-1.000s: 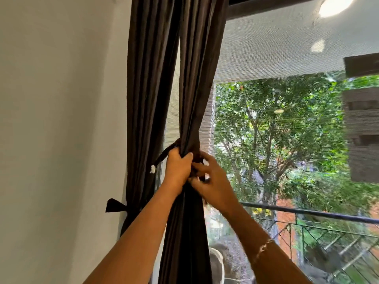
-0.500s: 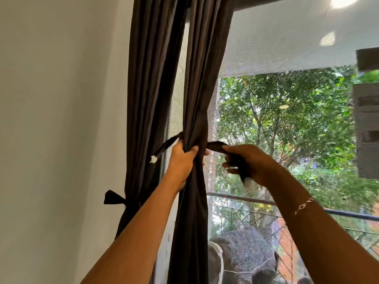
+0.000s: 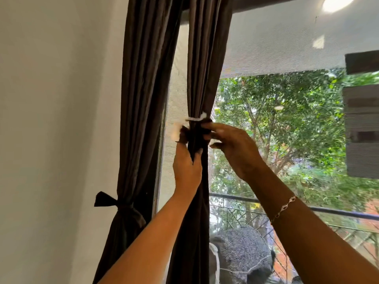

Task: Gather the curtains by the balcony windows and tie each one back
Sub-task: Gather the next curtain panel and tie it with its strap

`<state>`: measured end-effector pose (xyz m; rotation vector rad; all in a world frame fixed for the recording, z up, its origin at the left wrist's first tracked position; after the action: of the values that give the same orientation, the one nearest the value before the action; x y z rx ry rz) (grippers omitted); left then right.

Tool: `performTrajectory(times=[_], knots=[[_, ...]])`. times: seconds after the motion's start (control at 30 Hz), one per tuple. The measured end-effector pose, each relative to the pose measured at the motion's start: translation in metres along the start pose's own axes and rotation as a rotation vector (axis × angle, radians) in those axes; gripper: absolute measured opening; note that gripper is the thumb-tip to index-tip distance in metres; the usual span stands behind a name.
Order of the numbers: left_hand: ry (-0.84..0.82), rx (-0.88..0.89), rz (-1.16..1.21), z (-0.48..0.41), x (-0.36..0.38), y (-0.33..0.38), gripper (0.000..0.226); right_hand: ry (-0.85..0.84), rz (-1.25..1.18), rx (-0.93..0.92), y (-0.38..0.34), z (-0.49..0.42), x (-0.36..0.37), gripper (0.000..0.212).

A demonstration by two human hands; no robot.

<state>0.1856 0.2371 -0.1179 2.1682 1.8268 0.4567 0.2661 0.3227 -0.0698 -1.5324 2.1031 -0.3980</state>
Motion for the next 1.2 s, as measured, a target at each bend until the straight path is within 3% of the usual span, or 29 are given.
performTrajectory(times=[0.17,0.3,0.47,0.6,0.67,0.83,0.97,1.07,1.2], knots=[[-0.02,0.217,-0.118,0.014,-0.008,0.018,0.059,-0.09,-0.048,-0.019,0.014,0.005,0.015,0.066],[-0.106,0.297,-0.217,0.02,-0.007,0.018,0.064,-0.151,0.128,-0.059,0.017,0.01,0.026,0.082],[-0.21,0.276,0.032,0.023,-0.018,0.019,0.057,0.032,0.394,-0.145,0.014,0.01,0.022,0.044],[-0.024,-0.036,0.299,0.0,-0.042,0.011,0.03,0.061,0.547,-0.183,0.014,0.012,0.018,0.031],[0.001,-0.134,0.345,-0.014,-0.048,0.017,0.041,0.041,0.636,-0.19,0.016,0.013,0.02,0.028],[-0.311,-0.279,0.184,-0.042,-0.042,0.039,0.057,0.004,0.765,-0.286,0.009,0.016,0.023,0.029],[-0.585,-0.266,-0.098,-0.052,-0.031,0.049,0.037,-0.049,0.825,-0.329,0.003,0.02,0.027,0.038],[-0.615,-0.239,-0.222,-0.057,-0.028,0.054,0.004,-0.073,0.845,-0.324,0.004,0.022,0.027,0.041],[-0.654,-0.207,-0.165,-0.053,-0.025,0.055,0.015,-0.021,0.839,-0.267,0.005,0.02,0.017,0.037]])
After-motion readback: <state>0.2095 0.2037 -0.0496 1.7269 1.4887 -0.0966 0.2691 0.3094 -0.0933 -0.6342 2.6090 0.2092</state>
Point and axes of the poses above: each hand's wrist, its own z-axis away from the middle knuckle, its own x-axis out of the palm, y = z × x, the point moved 7 cm from there along -z, towards the middle knuckle, and after that the axes turned 7 degrees about -y, right-handed, at the moved point
